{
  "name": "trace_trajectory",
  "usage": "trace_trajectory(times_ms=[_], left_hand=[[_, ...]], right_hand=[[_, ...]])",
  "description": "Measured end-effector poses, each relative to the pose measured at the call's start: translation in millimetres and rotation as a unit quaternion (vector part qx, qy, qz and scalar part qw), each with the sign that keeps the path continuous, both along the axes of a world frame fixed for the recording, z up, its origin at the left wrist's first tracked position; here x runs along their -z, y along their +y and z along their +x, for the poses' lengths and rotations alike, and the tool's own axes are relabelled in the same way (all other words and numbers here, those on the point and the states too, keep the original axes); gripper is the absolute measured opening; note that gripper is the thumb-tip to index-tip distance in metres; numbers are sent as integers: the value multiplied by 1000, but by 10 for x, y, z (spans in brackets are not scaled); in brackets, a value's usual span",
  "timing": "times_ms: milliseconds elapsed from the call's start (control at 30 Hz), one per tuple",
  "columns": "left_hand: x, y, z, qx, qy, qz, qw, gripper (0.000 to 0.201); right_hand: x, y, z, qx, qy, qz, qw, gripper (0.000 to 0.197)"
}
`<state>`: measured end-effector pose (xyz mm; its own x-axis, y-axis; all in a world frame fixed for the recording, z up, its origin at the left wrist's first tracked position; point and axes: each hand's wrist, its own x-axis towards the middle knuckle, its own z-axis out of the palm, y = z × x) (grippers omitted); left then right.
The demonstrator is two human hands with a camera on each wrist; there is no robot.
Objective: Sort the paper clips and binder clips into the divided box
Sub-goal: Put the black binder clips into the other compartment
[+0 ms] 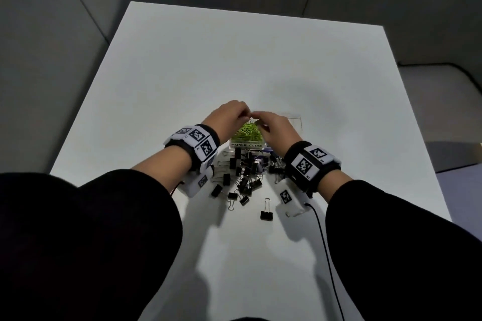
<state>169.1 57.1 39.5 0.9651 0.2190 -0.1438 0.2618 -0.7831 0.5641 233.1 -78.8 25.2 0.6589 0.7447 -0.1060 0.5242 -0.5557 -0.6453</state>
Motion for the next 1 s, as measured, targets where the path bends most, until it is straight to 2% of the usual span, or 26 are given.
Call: trace_trajectory(times_ms=[133, 233, 300, 333, 367, 433, 500, 567, 700, 867, 1000], left_hand=[[101, -50, 78, 24, 0, -22, 999, 27], [135, -43, -31, 32, -46, 25, 998, 29], [160, 3, -177, -3, -82, 47, 996, 27], [185, 40, -267, -32, -82, 55, 995, 27], [231, 86, -361, -61, -66, 61, 994, 28], [341, 155, -547, -93, 26, 67, 993, 32], [445, 154, -707, -100, 137, 55, 984, 41], [509, 72, -813, -106, 188, 22, 976, 53], [529, -219, -883, -99, 180, -34, 978, 61], [509, -479, -938, -64, 201, -14, 977, 63], [495, -505, -1088, -44, 228, 37, 972, 91]], right_hand=[[10, -179, 132, 37, -30, 26, 998, 39], [-22, -444, 268, 104, -83, 30, 991, 39], [-20, -646, 329, 157, -85, -24, 984, 40], [4, -753, 346, 174, -73, -79, 979, 41], [44, -855, 345, 179, -51, -147, 971, 43], [136, -1020, 280, 162, 4, -262, 951, 55], [212, -1100, 159, 130, 35, -318, 938, 66], [258, -1109, 20, 109, 36, -334, 936, 70], [300, -1038, -271, 88, 30, -321, 943, 73], [288, -1027, -480, 41, 40, -298, 953, 80], [274, -1235, -566, 46, 48, -341, 938, 106]])
